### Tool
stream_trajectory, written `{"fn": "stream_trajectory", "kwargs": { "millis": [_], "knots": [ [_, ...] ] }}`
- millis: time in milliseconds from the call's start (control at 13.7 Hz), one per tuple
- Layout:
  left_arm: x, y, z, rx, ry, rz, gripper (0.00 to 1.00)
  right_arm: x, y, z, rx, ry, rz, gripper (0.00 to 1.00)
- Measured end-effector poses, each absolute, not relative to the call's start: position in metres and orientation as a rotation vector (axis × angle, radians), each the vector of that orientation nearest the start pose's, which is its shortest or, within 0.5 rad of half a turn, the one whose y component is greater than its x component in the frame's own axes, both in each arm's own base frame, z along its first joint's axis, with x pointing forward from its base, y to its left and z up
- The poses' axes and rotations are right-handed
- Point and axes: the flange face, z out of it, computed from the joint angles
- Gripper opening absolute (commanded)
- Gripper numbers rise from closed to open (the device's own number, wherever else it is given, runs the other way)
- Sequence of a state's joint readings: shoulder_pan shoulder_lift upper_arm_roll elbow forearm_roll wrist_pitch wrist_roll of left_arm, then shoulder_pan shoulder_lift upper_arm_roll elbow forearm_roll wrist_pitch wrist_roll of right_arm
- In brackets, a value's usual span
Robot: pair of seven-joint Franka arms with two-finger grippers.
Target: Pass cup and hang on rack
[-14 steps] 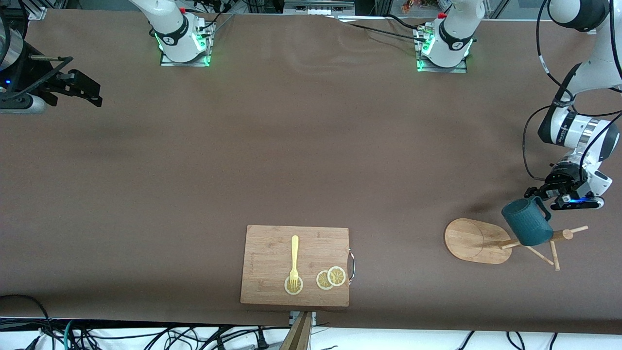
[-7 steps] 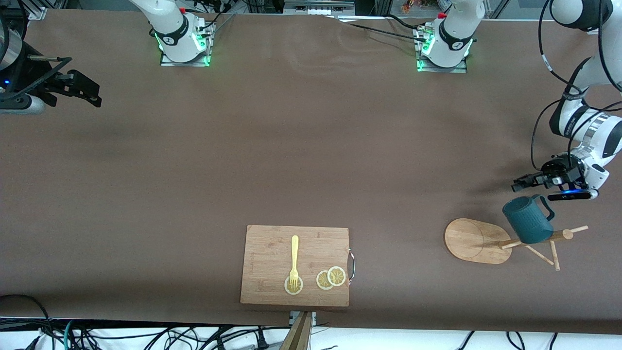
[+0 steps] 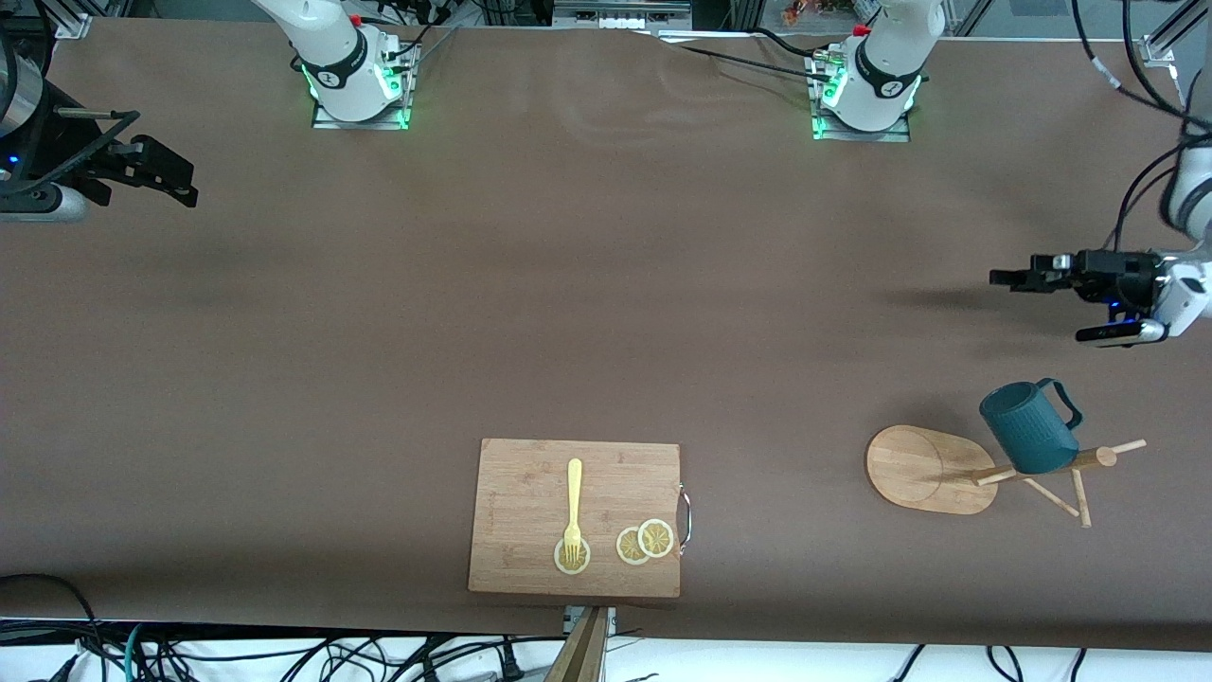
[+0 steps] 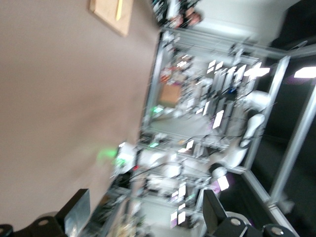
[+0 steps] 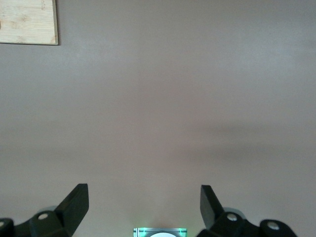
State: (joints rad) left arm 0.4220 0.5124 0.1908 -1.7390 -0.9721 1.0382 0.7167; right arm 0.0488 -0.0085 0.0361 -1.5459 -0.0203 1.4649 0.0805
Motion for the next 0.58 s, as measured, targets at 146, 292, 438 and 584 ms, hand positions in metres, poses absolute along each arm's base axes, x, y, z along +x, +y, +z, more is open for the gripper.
{"fn": "stream_trajectory", "kwargs": {
  "millis": [146,292,438,584],
  "knots": [
    [0.531,0.191,0.382,1.925,-0.106,-0.399,1.00,0.539,0.044,0.632,-3.166,-0.004,0.112,1.00],
    [0.552,0.143,0.454,2.145,-0.187,-0.494,1.00,0.539,0.043,0.632,-3.165,-0.003,0.113,1.00],
    [0.570,0.084,0.504,2.381,-0.257,-0.518,1.00,0.539,0.043,0.632,-3.165,-0.003,0.113,1.00],
    [0.581,0.043,0.534,2.615,-0.344,-0.445,1.00,0.539,0.043,0.632,-3.165,-0.002,0.113,1.00]
  ]
}}
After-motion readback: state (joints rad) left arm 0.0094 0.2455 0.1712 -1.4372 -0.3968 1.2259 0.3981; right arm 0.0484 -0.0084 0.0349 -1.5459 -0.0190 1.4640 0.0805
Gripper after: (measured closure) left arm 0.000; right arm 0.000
